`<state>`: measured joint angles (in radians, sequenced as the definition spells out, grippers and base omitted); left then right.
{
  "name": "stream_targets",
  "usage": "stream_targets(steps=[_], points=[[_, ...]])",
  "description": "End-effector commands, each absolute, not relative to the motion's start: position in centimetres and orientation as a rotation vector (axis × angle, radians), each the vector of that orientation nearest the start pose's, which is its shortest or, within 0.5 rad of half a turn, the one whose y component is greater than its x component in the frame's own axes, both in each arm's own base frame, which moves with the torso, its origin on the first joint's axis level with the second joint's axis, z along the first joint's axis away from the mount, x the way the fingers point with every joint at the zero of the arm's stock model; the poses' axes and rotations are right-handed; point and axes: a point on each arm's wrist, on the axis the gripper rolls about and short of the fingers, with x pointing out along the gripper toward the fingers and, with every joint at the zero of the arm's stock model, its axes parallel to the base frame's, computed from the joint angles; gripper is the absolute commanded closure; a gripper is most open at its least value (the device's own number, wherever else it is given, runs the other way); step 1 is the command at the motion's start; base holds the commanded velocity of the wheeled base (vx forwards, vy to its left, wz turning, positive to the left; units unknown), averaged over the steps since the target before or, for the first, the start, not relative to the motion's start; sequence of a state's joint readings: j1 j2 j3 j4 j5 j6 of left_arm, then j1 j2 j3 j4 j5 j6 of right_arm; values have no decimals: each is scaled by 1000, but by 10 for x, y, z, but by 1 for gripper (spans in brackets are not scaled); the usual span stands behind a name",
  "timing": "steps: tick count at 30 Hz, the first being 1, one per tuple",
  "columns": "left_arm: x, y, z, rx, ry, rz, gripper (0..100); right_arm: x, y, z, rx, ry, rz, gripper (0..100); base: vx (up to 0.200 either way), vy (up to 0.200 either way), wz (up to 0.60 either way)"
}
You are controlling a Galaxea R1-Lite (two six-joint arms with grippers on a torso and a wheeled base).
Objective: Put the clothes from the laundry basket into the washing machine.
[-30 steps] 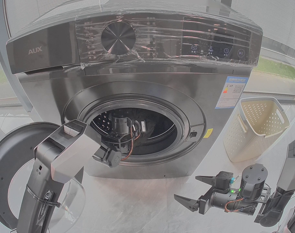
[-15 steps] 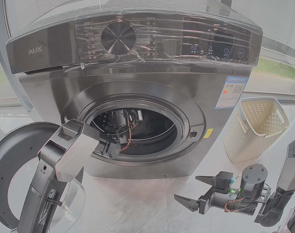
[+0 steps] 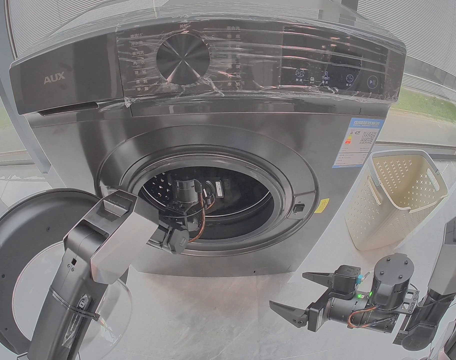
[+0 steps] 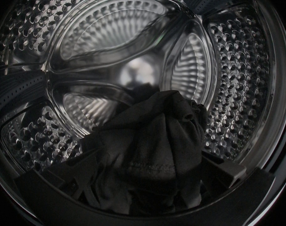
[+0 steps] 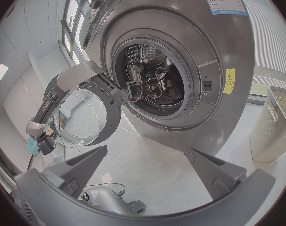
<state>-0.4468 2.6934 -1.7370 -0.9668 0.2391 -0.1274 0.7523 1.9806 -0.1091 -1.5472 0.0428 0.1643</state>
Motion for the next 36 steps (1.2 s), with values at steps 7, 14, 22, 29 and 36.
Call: stream_targets(steps=[7, 14, 22, 29, 36], points=[[453, -227, 13, -67, 152, -229, 0, 172, 163, 53, 37, 374, 761, 0, 0, 0, 0], [458, -225, -3, -44, 196, -220, 0, 170, 165, 54, 37, 374, 771, 0, 0, 0, 0], [473, -229, -1, -60, 154, -212, 100, 170, 165, 54, 37, 374, 771, 0, 0, 0, 0], [499, -222, 19, -103, 36, -150, 100, 171, 165, 54, 37, 372, 771, 0, 0, 0, 0], [515, -216, 38, -133, -56, -109, 100, 171, 165, 54, 37, 373, 773, 0, 0, 0, 0]])
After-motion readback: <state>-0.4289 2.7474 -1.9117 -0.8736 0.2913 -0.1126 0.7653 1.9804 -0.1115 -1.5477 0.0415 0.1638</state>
